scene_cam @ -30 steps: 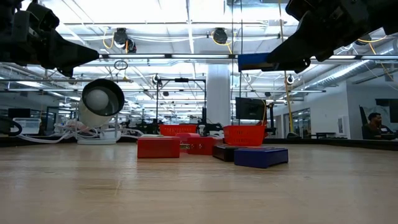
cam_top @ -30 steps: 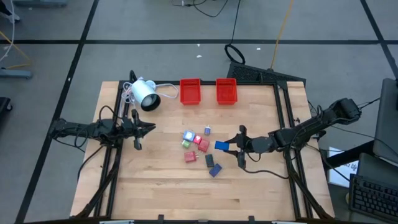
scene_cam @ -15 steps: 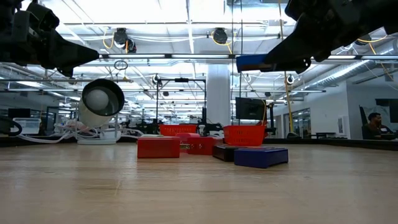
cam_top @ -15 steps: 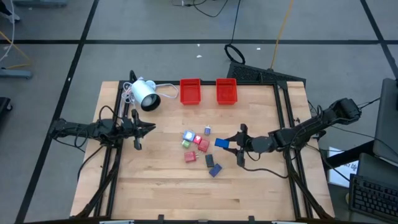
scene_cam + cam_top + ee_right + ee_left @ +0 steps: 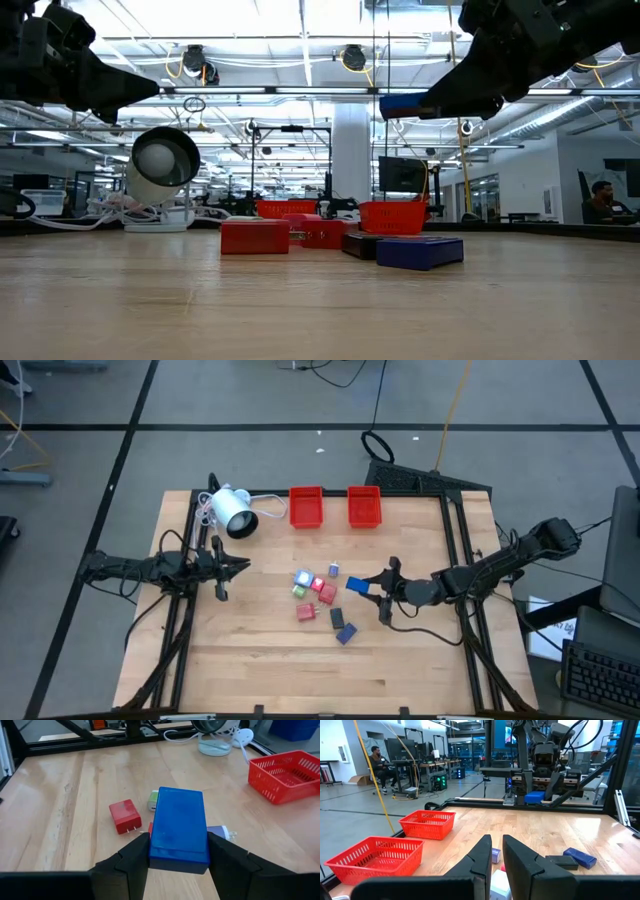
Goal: Pick & Place Office items
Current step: Put the top blue digital clock into the right red bin
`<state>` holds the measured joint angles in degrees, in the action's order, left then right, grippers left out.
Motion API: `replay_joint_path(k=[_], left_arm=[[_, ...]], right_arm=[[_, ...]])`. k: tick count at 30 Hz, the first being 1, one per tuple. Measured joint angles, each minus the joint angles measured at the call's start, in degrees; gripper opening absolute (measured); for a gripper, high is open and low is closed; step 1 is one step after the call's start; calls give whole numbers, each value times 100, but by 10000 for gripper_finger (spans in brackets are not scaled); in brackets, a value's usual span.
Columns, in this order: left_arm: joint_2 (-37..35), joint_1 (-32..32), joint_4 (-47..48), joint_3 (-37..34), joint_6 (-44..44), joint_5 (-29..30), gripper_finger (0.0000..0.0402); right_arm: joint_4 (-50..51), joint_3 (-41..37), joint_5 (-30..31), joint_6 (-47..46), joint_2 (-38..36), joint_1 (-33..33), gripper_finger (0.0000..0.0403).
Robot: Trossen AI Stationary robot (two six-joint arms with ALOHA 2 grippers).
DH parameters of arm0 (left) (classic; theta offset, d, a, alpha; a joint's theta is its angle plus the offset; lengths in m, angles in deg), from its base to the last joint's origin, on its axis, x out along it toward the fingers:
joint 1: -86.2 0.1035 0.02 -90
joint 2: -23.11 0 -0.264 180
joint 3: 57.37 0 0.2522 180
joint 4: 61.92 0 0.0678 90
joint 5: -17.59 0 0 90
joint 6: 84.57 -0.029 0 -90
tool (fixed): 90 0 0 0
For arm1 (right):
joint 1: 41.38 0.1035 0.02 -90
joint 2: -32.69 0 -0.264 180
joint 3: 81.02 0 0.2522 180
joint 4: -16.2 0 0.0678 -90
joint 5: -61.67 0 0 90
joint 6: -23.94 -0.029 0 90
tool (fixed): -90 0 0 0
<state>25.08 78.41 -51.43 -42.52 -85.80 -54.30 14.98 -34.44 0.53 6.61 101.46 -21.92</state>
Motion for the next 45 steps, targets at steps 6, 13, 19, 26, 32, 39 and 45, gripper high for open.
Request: replay_joint_path(k=[6, 13, 19, 26, 32, 39, 45], left_arm=[[0, -1, 0, 0, 0, 0, 47], [-2, 0, 2, 0, 0, 0, 47], [-2, -1, 0, 0, -2, 0, 47], [-2, -2, 0, 0, -2, 0, 47], [-2, -1, 1, 0, -2, 0, 47], [-1, -1, 1, 0, -2, 0, 47], [-2, -2, 1, 0, -1, 0, 47]], right_arm=[[-6, 0, 260, -214, 0, 0, 171], [89, 0, 291, -262, 2, -83, 171], [110, 0, 288, -264, 0, -266, 171], [111, 2, 289, -262, 2, -624, 171], [54, 2, 274, -262, 2, -1100, 171], [-50, 1, 256, -221, 0, -1669, 171], [-51, 1, 239, -148, 1, -2096, 171]])
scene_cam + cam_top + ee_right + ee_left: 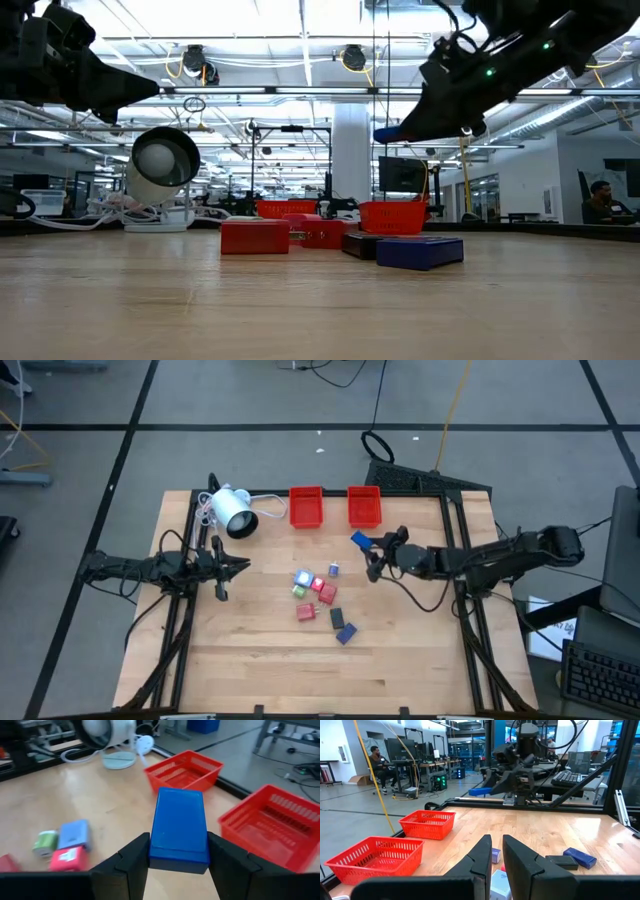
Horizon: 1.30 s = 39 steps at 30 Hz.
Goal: Pick & Place Office items
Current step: Put the top blue digital clock into the right red bin
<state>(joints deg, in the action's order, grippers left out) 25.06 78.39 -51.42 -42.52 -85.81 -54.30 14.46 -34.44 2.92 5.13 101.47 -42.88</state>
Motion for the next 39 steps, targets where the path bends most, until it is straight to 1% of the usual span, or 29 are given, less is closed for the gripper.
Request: replay_joint_path(k=[3, 8, 13, 19, 25, 30, 32, 36, 39], left_arm=[[1, 1, 0, 0, 0, 0, 47], [0, 2, -1, 0, 1, 0, 47], [2, 0, -1, 0, 1, 0, 47], [2, 1, 1, 0, -1, 0, 47], [0, 0, 1, 0, 1, 0, 47], [2, 1, 1, 0, 0, 0, 47], [0, 0, 1, 0, -1, -2, 47], [2, 2, 1, 0, 0, -1, 47], [2, 0, 1, 0, -1, -2, 47]], right_arm=[[1, 1, -73, 21, 0, -274, 171], [-34, 1, -572, 69, 63, -816, 171], [-89, 4, -645, 198, 180, -1229, 171], [-480, 1, -1320, 252, 373, -1758, 171], [-985, 6, -1338, 349, 660, -2267, 171], [-1010, 107, -1344, 365, 965, -2637, 171], [-990, 214, -1374, 416, 1122, -2743, 171], [-1012, 520, -1661, 519, 1461, -2897, 171], [-1002, 731, -1650, 742, 1727, -2976, 171]])
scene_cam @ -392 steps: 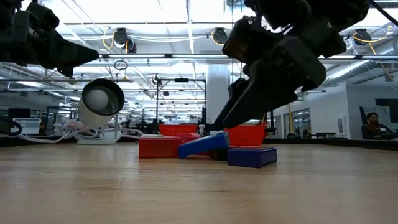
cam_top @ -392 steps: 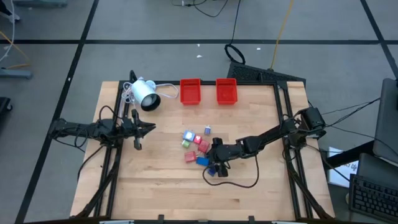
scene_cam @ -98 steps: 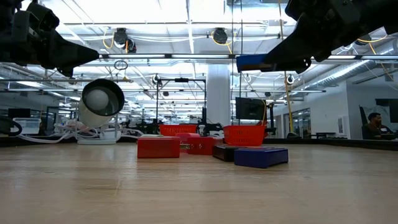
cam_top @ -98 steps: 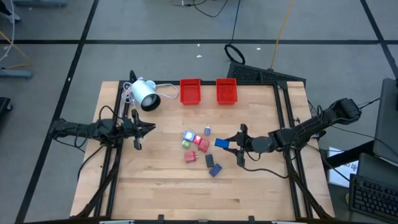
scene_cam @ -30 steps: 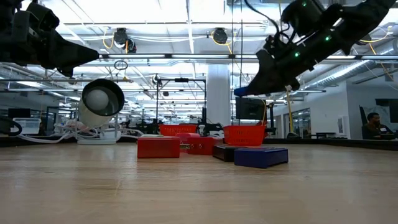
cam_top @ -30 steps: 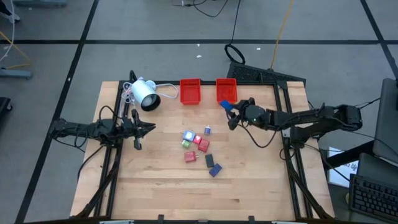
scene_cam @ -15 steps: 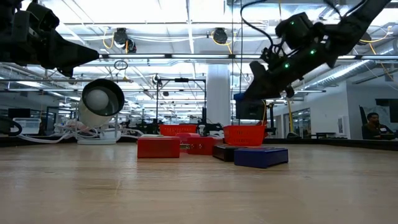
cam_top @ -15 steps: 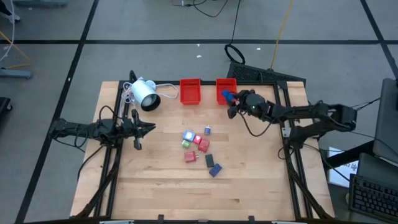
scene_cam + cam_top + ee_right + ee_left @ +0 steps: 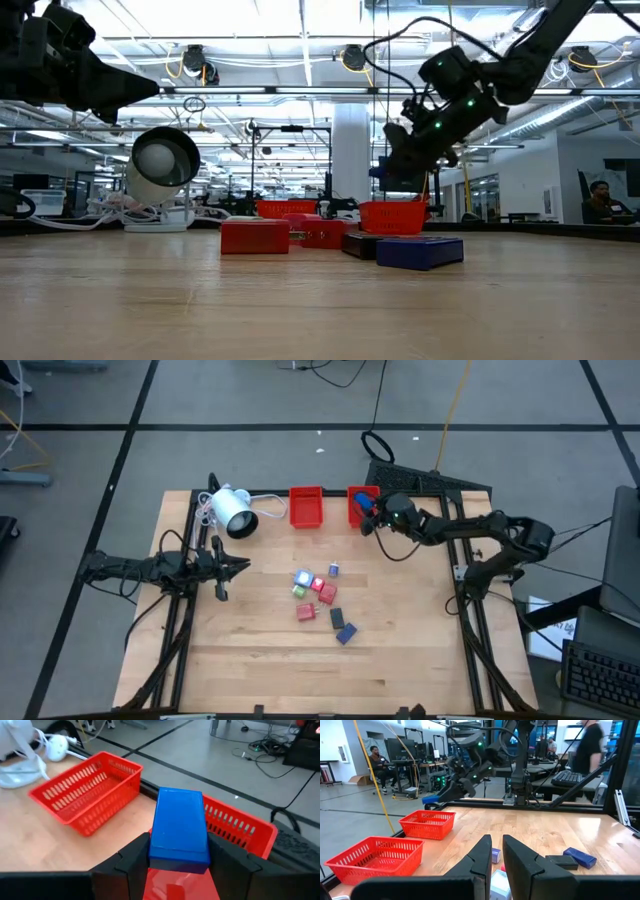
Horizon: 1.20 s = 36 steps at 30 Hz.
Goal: Pick & Place Office items
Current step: Put the top blue digital clock into the right red bin
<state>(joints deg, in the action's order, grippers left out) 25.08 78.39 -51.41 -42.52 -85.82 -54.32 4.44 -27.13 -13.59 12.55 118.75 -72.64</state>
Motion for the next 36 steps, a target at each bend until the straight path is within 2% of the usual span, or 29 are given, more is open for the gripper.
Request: replay_joint_path(k=[20, 36], left_arm=[[0, 0, 0, 0, 0, 2, 47], [0, 2, 0, 0, 1, 2, 47]], right_arm=[[-850, 176, -1, -17, 1078, -473, 171], [-1029, 171, -4, -145, 1428, -467, 171]])
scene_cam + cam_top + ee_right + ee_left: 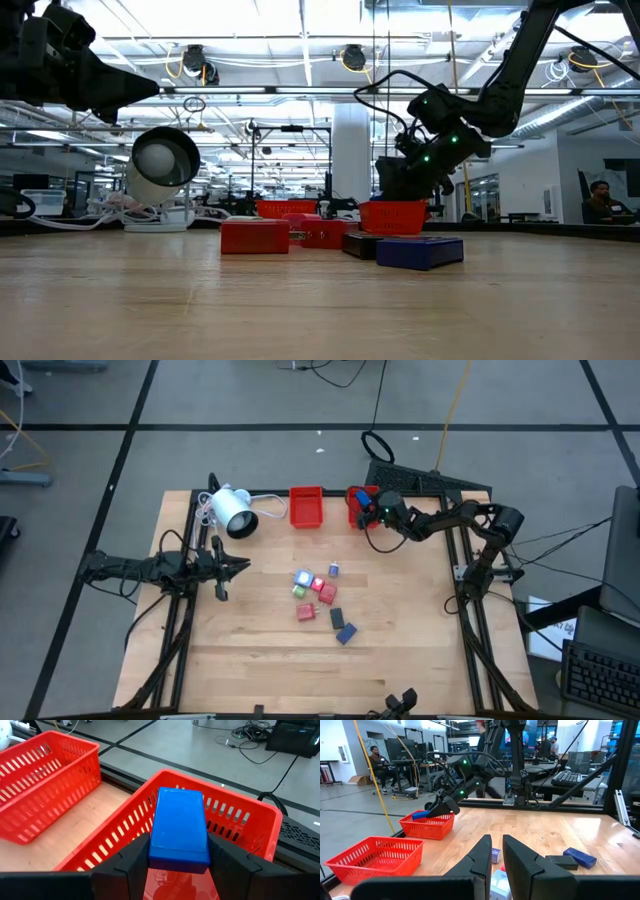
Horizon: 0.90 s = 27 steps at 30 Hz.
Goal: Pick & Place Office items
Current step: Put the top blue digital clock into the right red bin
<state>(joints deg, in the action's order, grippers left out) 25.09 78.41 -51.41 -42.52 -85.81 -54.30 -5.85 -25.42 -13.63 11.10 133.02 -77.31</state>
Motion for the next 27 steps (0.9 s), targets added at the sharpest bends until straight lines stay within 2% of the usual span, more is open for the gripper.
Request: replay_joint_path(k=[16, 27], left_arm=[[0, -2, 0, 0, 1, 0, 47], [-2, -2, 0, 0, -1, 0, 47]], right_arm=[[7, 0, -155, 0, 0, 9, 171], [55, 0, -155, -15, 0, 9, 185]])
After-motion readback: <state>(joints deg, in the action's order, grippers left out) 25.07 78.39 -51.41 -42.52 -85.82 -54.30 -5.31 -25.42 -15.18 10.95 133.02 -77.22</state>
